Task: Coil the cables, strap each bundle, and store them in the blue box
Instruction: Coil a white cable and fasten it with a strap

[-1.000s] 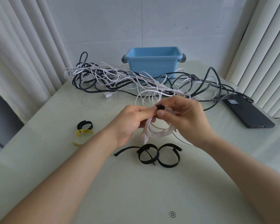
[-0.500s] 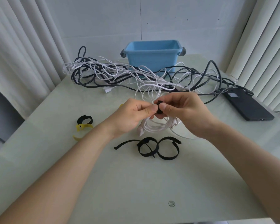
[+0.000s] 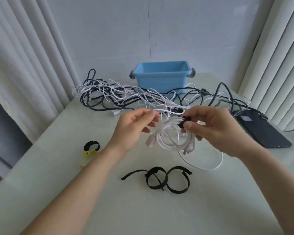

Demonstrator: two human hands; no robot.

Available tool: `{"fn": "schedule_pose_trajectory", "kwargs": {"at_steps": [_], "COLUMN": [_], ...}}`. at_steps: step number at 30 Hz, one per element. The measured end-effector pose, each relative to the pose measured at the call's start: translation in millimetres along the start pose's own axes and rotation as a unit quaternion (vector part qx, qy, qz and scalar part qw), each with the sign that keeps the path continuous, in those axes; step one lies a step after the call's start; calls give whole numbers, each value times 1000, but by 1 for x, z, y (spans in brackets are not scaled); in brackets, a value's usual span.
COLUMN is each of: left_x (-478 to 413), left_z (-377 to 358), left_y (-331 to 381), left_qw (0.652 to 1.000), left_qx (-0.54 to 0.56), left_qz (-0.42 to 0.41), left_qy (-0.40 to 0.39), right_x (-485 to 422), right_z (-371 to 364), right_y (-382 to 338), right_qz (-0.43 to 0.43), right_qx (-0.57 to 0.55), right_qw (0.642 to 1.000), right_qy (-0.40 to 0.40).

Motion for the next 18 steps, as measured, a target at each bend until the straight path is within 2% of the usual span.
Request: {"fn": "schedule_pose_trajectory", "kwargs": {"at_steps": [4, 7, 9, 12, 15, 18], "left_x": [-39, -91, -129, -182, -223, -239], "left_z": [26, 39, 43, 41, 23, 12], "left_y": [11, 20, 22, 17, 5, -4], "left_qw": [996, 993, 982, 934, 848, 799], "left_qx": [5, -36, -127, -324, -522, -599], "left_qz": [2, -10, -38, -66, -75, -37], "left_qy": [84, 116, 134, 137, 56, 20], "right_x": [-13, -40, -65, -104, -134, -153], "right_z": [28, 41, 48, 56, 60, 62], "right_y": [7, 12, 14, 20, 31, 43], "right_qz": [-24, -42, -51, -53, -54, -56], "right_qx": [-175, -179, -156, -126, -108, -108], "right_qw": [980, 976, 979, 983, 985, 983], "right_qy": [89, 115, 119, 121, 125, 139]}}
Point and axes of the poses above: each hand's wrist, its own x-axis away from the middle knuckle, its own z-axis out of the back of the hand, y = z × x, the point moved 9 cm from there along -x, towards the middle knuckle, and after that the axes turned 3 degrees about z, right-handed, at the moved point
